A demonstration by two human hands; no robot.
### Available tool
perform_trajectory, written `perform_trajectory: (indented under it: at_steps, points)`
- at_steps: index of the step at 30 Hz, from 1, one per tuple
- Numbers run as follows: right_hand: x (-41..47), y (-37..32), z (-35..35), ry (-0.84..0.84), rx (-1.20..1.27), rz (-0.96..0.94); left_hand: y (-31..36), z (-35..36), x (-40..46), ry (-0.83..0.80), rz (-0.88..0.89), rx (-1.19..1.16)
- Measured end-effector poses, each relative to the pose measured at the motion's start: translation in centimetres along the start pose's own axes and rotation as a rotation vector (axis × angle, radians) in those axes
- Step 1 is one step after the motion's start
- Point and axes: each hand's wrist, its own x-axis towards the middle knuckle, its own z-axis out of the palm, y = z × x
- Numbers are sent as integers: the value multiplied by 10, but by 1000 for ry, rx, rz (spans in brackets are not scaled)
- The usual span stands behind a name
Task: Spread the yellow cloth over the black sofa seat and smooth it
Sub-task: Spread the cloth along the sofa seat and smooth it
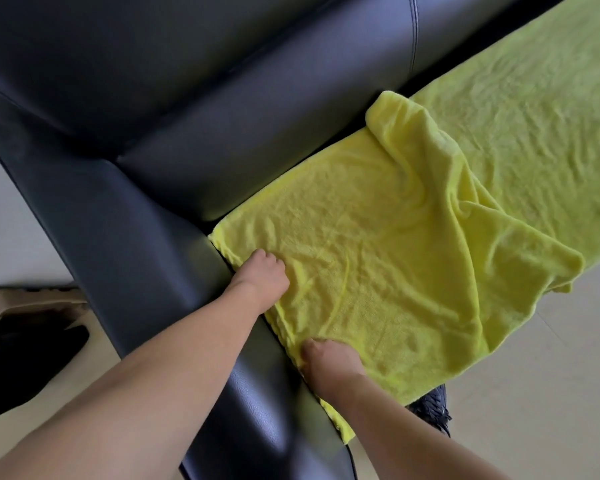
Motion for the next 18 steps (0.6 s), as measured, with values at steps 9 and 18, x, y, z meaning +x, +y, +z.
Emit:
perform_trajectory:
  at_steps: [9,18]
  points:
    - [2,-7,8,91,-13,58,-22,-1,-8,-86,61,-180]
    - [5,-7,-1,-32,-51,-6,-19,-5,-2,-284,27,-58]
